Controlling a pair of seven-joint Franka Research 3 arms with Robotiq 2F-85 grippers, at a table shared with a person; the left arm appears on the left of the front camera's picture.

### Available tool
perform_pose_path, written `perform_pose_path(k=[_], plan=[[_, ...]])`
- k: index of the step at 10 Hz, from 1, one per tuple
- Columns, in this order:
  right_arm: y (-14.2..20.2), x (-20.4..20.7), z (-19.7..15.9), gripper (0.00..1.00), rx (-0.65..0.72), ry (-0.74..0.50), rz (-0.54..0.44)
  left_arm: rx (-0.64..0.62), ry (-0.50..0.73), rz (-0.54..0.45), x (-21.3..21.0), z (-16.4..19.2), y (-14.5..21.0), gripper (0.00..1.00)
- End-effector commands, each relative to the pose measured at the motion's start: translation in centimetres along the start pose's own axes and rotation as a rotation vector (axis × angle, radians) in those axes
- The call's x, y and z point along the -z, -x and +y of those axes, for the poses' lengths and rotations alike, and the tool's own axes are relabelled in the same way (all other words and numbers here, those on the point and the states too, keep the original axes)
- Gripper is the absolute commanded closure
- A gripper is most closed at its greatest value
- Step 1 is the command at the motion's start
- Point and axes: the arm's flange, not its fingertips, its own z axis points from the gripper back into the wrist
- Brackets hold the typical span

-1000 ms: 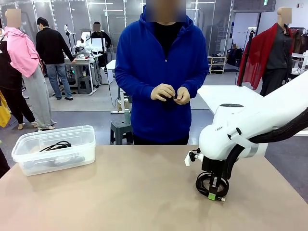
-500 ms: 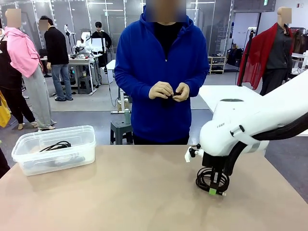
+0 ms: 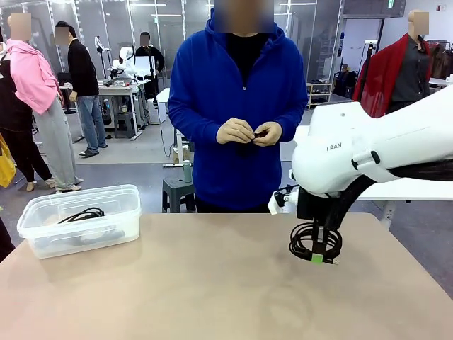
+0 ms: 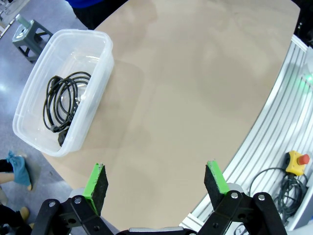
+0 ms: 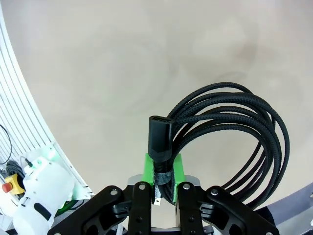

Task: Organize and store the cables.
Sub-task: Place the USB Extension Cable into the Organizing box.

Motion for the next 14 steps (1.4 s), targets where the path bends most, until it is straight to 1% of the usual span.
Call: perform_pose_path(k=[1, 2, 4, 9, 11, 13, 14], plan=[[-2.3, -0.4, 0.3, 0.82, 0.015, 0.009, 0.027, 0.006, 0.000, 0.004, 0.0, 0.0, 0.0, 0.00], [-3.5, -1.0, 1.0, 0.82, 0.008, 0.019, 0.020, 0.006, 0.000, 0.004, 0.0, 0.0, 0.0, 0.00], [-7.2, -1.7, 2.5, 0.82, -0.039, 0.041, 0.023, 0.006, 0.000, 0.004, 0.0, 0.0, 0.0, 0.00], [-18.3, 0.1, 5.3, 0.82, -0.112, 0.031, 0.045, 0.006, 0.000, 0.004, 0.0, 0.0, 0.0, 0.00], [-22.4, 0.7, 6.9, 0.82, -0.127, 0.049, 0.001, 0.006, 0.000, 0.004, 0.0, 0.0, 0.0, 0.00], [-24.7, 2.2, 7.7, 0.82, -0.123, 0.055, -0.029, 0.006, 0.000, 0.004, 0.0, 0.0, 0.0, 0.00], [-25.1, 2.8, 7.7, 0.82, -0.118, 0.043, -0.034, 0.006, 0.000, 0.004, 0.0, 0.0, 0.0, 0.00]])
